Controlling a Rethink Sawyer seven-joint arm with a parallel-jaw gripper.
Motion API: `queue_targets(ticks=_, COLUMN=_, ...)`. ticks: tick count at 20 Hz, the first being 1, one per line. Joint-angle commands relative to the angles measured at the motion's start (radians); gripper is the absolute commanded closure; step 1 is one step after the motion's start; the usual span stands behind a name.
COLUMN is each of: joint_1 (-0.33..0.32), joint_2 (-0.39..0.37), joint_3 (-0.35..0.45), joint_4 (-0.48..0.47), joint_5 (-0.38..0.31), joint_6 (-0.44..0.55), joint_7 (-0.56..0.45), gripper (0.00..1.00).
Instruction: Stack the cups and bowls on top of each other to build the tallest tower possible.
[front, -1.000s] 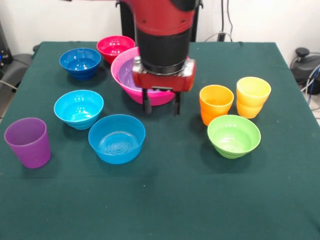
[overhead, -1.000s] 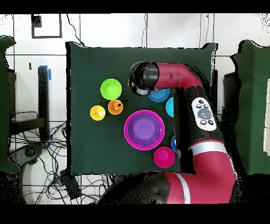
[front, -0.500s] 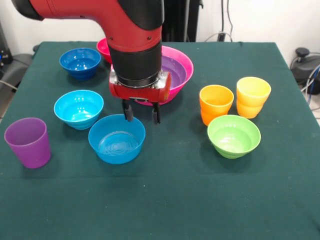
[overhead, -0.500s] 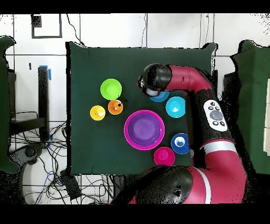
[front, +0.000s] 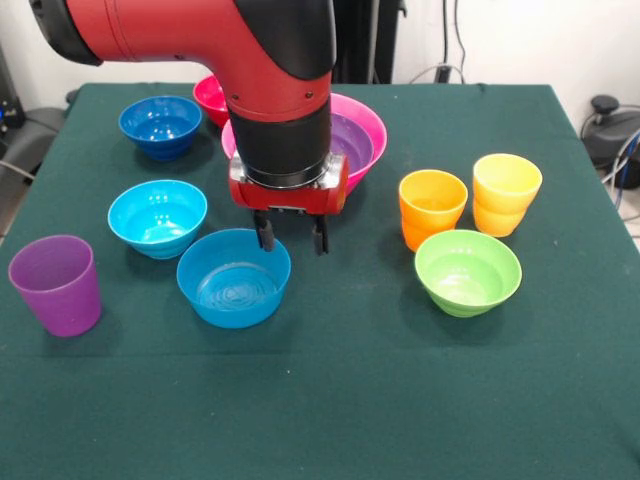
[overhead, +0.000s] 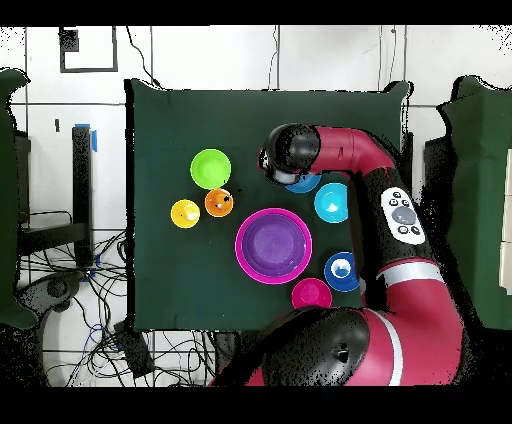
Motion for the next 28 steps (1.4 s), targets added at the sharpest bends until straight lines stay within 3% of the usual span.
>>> queue_targets(ticks=1, joint_1=0.032, joint_2=0.027, joint_3=0.069, joint_4=0.009, joint_5=-0.086, joint_6=-0.054, joint_7=-0.222, gripper=0.0)
queue_targets(ticks=18, joint_1=0.008, joint_2=0.104, joint_3=0.082, joint_4=-0.009, joint_5=-0.13, joint_6=-0.122, joint_7=-0.206, gripper=0.0)
queue_targets(ticks=28, joint_1=-0.033, joint_2=0.147, joint_3=0.11, joint_4=-0.056, joint_5=-0.126, joint_6=-0.09, joint_7=-0.276, gripper=0.0)
